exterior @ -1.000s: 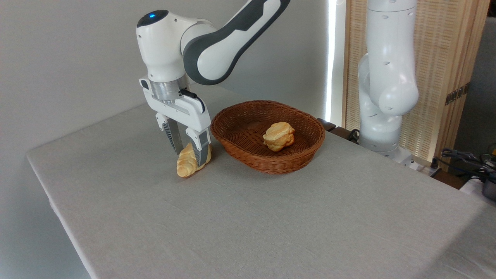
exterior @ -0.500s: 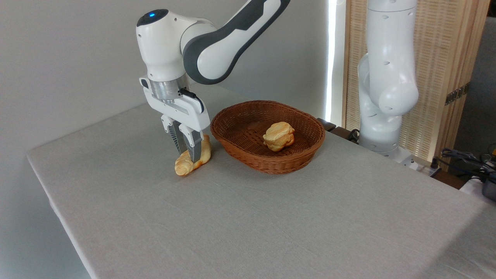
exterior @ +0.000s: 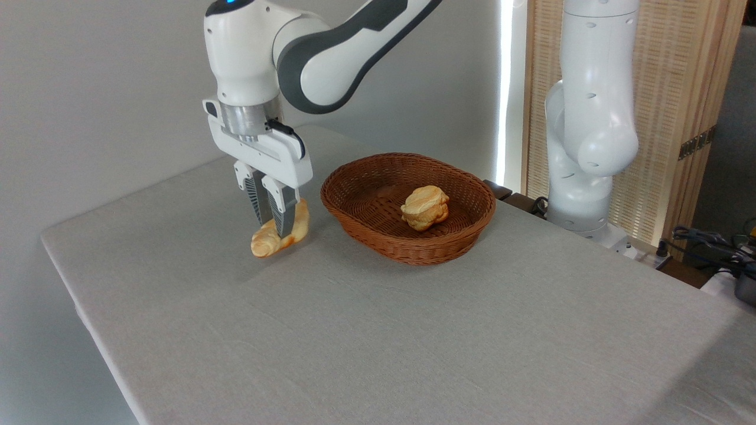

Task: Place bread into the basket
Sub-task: 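Lift the gripped croissant up off the table, then carry the croissant over the wicker basket and release it inside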

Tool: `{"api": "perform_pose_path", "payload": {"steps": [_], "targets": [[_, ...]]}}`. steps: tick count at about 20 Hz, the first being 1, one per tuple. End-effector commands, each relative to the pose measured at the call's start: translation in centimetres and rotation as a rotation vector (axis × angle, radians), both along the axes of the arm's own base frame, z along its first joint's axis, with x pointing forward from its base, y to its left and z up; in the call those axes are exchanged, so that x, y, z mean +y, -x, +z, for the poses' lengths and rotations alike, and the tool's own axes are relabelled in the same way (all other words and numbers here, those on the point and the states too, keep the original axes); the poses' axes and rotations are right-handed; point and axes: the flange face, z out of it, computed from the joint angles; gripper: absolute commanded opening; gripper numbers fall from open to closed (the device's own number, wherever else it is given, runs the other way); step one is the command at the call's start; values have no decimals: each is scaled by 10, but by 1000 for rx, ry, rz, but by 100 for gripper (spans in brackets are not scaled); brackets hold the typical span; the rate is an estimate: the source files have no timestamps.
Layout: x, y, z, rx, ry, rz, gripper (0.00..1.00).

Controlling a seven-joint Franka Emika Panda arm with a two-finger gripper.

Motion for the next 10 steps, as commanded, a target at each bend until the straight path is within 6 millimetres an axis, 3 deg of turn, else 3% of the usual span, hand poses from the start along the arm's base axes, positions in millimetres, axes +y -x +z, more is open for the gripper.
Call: {"api": "perform_pose_path", "payload": {"steps": [1, 6, 10], "targets": [[14, -8, 27, -65, 24, 5, 43], [38, -4, 66, -116, 55, 27, 43], [50, 18, 89, -63, 54, -24, 45]]}}
